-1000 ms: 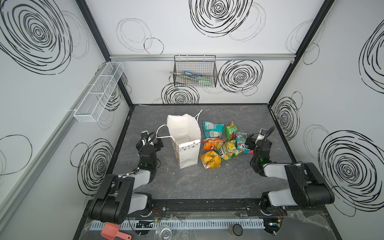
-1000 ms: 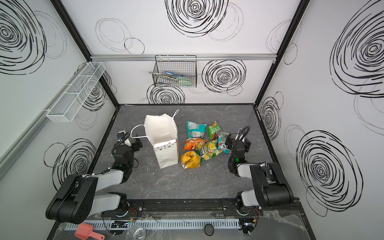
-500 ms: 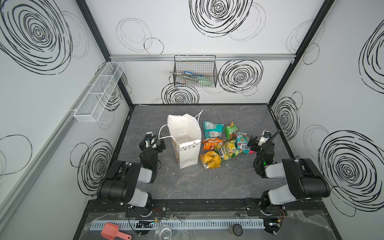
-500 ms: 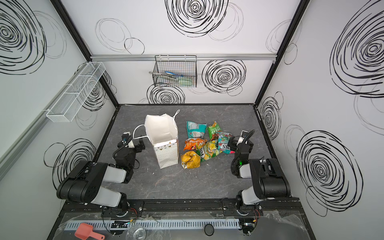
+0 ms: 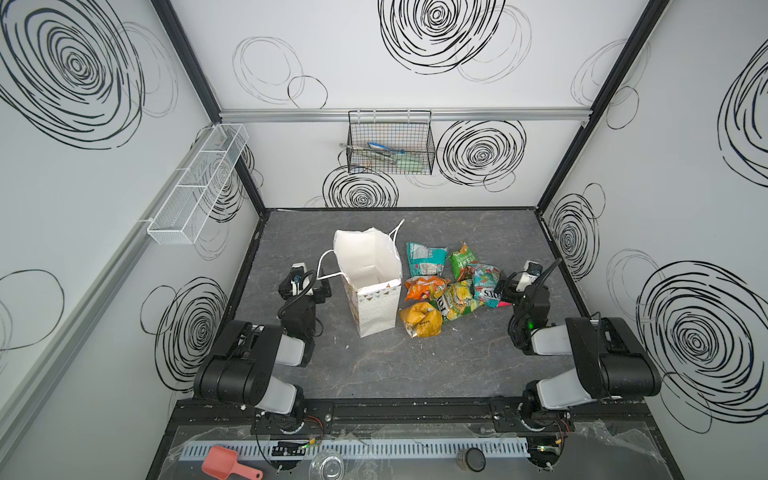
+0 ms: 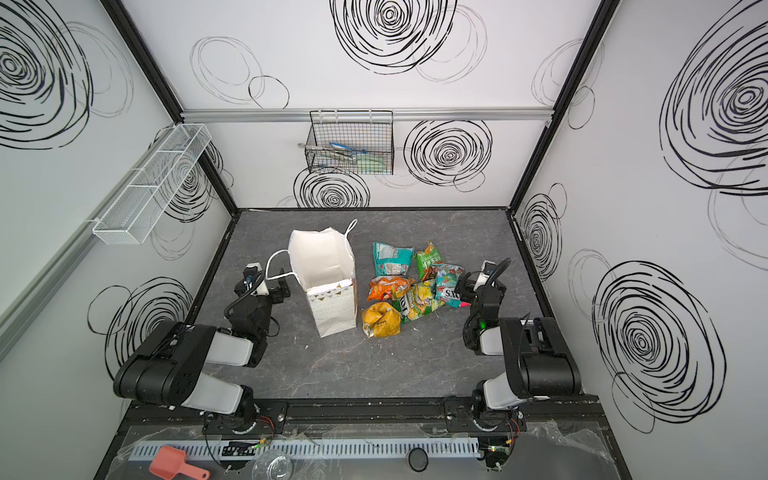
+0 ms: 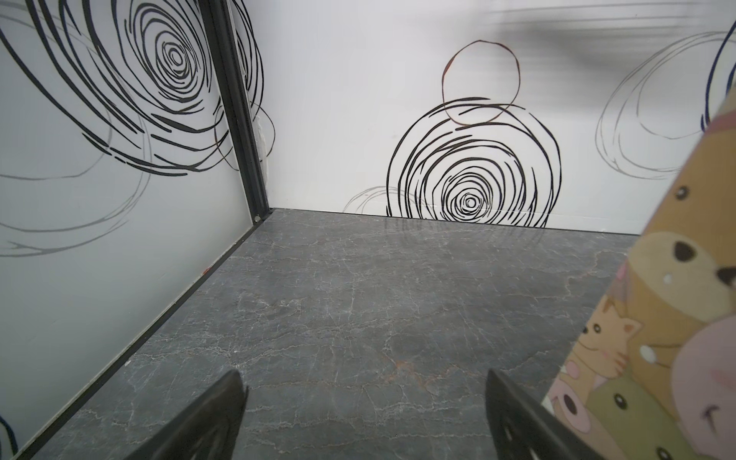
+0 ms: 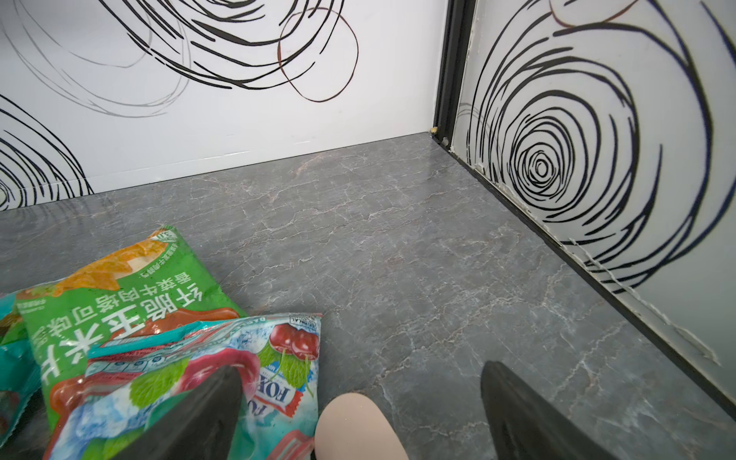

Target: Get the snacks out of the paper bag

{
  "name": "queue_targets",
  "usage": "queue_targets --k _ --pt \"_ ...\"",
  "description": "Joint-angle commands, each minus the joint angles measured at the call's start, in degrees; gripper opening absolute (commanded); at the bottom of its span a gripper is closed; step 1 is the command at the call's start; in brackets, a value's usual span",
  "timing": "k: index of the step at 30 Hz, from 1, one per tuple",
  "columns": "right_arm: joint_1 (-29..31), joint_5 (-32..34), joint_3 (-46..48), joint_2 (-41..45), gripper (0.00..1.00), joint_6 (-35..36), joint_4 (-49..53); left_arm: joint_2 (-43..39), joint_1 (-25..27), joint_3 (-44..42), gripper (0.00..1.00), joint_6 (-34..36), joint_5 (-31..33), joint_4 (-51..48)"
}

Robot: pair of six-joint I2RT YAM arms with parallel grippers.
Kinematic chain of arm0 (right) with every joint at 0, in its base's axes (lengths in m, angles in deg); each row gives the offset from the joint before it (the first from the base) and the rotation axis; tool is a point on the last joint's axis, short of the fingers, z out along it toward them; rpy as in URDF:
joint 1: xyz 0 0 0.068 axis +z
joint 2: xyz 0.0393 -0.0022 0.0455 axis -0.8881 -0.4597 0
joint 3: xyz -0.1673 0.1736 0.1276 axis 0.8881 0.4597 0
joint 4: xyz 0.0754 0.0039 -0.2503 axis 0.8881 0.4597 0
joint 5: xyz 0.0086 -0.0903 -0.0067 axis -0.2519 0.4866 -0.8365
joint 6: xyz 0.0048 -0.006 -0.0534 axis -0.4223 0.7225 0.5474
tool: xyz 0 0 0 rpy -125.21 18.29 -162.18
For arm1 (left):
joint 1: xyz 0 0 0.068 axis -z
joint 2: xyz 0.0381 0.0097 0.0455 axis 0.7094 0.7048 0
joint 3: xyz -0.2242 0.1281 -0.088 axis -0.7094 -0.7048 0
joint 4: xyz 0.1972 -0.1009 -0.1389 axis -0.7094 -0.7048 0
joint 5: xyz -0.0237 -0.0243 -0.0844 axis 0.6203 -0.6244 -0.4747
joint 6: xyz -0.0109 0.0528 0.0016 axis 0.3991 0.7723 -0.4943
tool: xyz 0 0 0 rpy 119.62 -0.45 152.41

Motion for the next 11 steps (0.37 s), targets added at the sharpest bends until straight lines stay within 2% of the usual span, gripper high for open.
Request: queue_targets --k 1,11 --pt "-0.09 -0.32 -1.37 0.71 0.97 -0.35 -0.20 0.30 0.33 -0.38 0.96 0.84 0.25 5.27" --pt "-0.05 -0.26 -0.83 0.95 0.97 -0.17 -0.94 0.29 0.33 -0.42 0.96 0.88 0.25 5.27"
